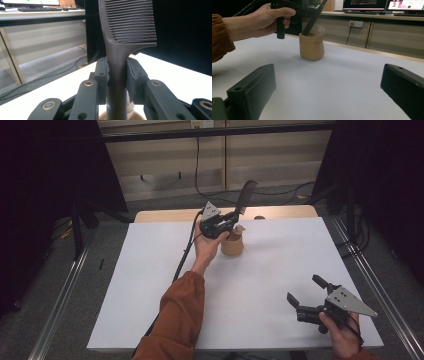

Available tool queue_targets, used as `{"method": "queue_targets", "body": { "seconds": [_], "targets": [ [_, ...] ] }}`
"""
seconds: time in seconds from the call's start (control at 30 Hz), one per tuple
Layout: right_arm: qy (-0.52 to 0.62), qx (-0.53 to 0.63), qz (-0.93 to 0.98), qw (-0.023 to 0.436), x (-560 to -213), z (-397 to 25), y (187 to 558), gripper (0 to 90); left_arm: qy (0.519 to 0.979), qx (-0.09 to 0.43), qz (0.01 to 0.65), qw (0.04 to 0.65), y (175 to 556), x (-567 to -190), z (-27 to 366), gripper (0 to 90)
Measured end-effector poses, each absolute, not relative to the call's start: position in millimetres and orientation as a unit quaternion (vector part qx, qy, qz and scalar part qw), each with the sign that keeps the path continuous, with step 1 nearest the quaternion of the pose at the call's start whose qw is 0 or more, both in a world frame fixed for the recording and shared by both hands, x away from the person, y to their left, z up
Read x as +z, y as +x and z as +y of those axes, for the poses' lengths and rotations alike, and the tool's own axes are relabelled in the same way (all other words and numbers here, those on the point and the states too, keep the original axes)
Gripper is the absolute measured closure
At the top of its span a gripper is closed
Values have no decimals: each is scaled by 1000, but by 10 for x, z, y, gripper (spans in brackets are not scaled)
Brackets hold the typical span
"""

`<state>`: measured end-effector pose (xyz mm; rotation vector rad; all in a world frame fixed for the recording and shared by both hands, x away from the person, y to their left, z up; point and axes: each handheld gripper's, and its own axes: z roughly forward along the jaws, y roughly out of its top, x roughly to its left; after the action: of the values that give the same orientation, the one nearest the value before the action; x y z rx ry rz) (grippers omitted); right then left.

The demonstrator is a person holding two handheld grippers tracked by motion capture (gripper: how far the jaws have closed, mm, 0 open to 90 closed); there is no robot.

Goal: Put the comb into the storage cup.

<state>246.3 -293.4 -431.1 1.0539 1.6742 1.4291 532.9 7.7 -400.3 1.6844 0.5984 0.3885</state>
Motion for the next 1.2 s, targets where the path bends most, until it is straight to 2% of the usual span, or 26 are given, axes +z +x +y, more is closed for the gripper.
{"method": "queue_targets", "body": {
  "seconds": [1.2],
  "targets": [
    [403, 549, 645, 346, -4311, -2925, 2465, 0, 751, 151, 281, 579, 5319, -4154, 150, 729]
  ]
}}
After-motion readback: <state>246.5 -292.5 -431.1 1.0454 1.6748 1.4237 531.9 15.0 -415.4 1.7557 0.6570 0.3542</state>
